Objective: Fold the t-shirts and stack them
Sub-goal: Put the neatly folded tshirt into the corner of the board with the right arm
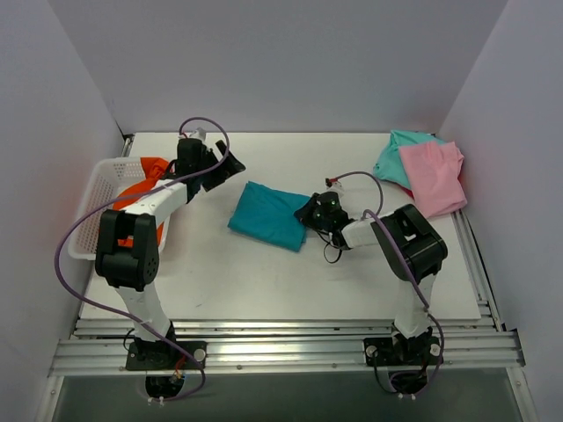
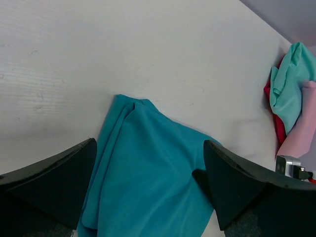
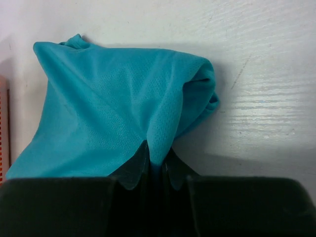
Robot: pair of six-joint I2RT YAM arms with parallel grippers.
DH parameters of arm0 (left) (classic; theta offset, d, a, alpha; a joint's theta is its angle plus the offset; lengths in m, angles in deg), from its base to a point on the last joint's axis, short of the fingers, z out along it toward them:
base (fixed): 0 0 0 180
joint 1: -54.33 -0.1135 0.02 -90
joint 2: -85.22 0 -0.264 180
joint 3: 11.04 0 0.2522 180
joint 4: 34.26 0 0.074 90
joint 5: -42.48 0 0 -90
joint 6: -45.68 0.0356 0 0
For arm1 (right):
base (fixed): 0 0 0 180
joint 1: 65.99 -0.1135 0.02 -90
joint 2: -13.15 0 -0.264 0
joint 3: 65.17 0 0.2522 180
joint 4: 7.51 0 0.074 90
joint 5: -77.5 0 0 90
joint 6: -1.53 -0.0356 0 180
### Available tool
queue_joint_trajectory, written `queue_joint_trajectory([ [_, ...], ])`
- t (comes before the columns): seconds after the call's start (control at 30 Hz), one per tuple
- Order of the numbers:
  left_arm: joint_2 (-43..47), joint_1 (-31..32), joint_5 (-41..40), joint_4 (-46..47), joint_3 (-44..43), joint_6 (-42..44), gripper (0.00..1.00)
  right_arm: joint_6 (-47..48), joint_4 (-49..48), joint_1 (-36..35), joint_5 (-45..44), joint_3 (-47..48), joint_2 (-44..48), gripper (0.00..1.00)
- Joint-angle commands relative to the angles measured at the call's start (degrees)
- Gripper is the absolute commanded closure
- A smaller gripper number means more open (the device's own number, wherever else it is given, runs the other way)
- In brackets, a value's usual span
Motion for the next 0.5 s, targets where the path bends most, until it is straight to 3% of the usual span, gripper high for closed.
queue_joint_trajectory([
  [0.0, -0.3, -1.5, 2.2, 4.3, 1.0, -0.4, 0.02, 0.1, 4.3, -0.1, 1.0, 1.8, -2.2, 1.0],
  [0.13, 0.3, -2.4, 3.5, 6.6, 3.0, -1.4, 0.02, 2.3, 8.3, 0.8, -0.9, 7.9, -2.5, 1.0],
  [0.47, 3.4, -2.5, 5.4, 10.1, 9.4, -2.4, 0.01, 14.0, 36.1, 6.9, -8.3, 46.4, -9.1, 1.0],
])
